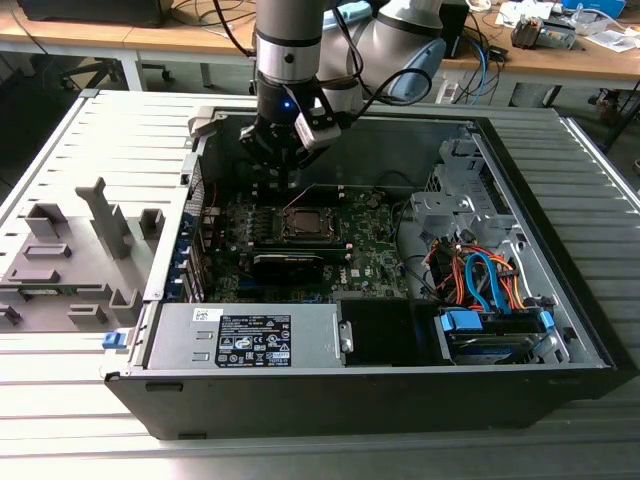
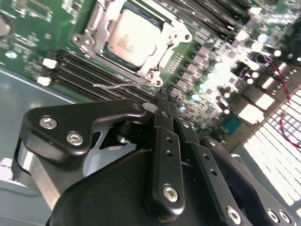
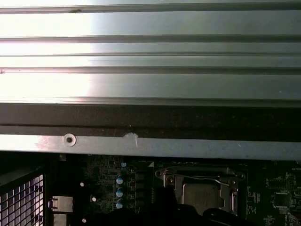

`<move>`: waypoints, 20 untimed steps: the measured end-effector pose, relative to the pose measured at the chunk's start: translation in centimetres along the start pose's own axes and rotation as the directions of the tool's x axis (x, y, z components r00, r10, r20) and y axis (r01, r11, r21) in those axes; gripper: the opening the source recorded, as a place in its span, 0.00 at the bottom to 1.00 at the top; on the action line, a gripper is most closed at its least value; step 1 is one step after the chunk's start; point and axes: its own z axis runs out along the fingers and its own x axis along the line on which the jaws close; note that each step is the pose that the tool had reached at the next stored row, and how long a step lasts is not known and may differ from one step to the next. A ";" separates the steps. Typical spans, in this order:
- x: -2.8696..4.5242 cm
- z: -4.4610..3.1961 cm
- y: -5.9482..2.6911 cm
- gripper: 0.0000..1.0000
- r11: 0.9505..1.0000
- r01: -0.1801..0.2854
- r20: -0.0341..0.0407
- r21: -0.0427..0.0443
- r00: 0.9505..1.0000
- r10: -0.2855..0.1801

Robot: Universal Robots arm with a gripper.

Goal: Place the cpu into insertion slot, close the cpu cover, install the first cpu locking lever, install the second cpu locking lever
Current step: 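Install the first cpu locking lever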

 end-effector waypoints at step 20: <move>-0.05 0.40 0.10 0.11 1.000 -0.005 0.030 -0.019 1.000 0.006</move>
